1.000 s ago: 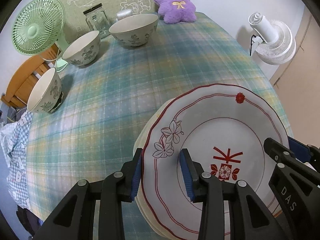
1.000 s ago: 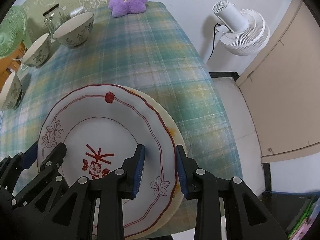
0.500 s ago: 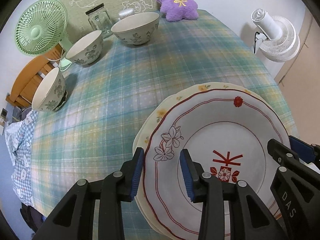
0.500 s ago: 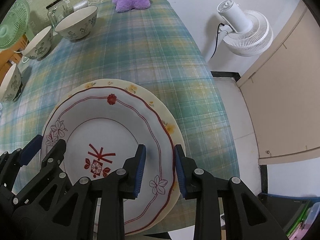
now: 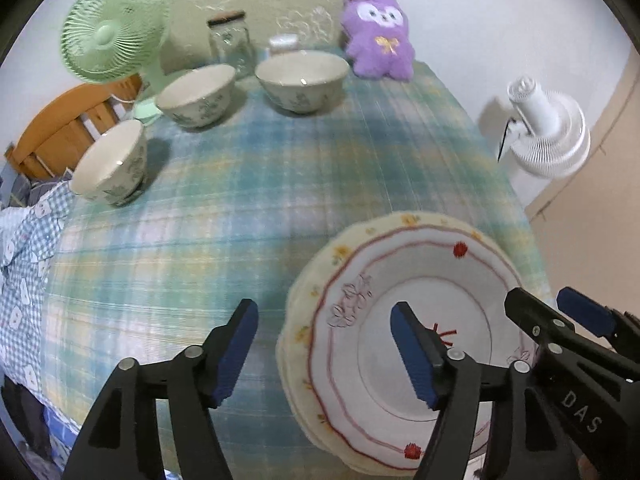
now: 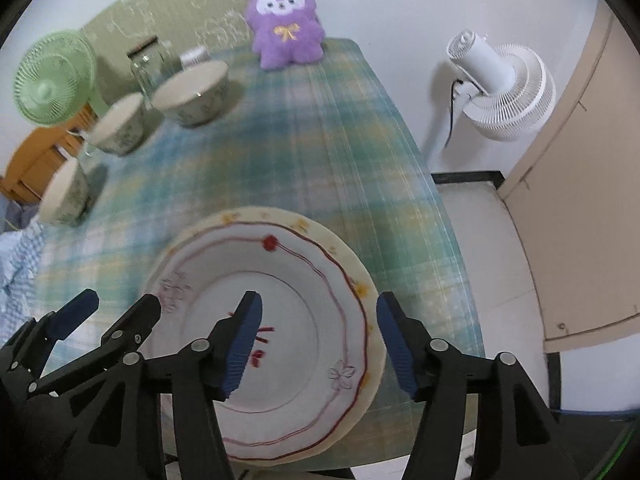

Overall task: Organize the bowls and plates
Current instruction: 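Lower the red-rimmed plate onto the stack and open both grippers, then move both grippers to the cream bowl beside the green fan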

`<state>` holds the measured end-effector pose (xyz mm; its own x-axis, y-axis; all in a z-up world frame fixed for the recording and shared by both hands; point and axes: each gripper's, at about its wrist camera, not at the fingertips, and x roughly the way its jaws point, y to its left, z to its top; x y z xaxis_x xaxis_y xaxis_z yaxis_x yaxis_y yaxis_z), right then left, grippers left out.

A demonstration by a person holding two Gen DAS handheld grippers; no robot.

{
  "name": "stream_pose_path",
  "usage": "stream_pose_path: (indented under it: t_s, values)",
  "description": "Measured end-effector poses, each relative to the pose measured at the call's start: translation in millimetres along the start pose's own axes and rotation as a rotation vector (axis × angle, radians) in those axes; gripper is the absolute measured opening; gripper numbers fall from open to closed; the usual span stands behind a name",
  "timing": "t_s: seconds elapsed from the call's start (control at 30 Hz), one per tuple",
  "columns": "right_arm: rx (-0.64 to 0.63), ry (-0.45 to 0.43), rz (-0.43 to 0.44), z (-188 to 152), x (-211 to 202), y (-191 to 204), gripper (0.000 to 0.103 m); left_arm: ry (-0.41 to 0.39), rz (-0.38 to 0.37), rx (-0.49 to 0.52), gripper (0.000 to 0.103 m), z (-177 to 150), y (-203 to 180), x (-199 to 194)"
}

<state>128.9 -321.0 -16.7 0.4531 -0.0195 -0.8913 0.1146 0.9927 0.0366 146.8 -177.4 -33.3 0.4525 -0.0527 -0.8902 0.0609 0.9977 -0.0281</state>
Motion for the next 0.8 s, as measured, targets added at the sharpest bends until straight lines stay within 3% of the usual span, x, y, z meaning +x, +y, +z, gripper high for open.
stream_pose_path:
  t_s: [0.33, 0.53, 0.8]
  values:
    - [-0.054, -0.104, 0.068, 9, -43, 27, 0.077, -0.131, 0.042, -0.054, 0.079, 6, 36, -54]
    - [-0.084, -0.203, 0.033, 14, -72, 57, 0.077, -0.163, 0.044, -0.065, 0.081, 9, 61, -70]
    - [-0.073, -0.24, 0.034, 27, -88, 107, 0.077, -0.183, 0.058, -0.071, 0.082, 25, 108, -81]
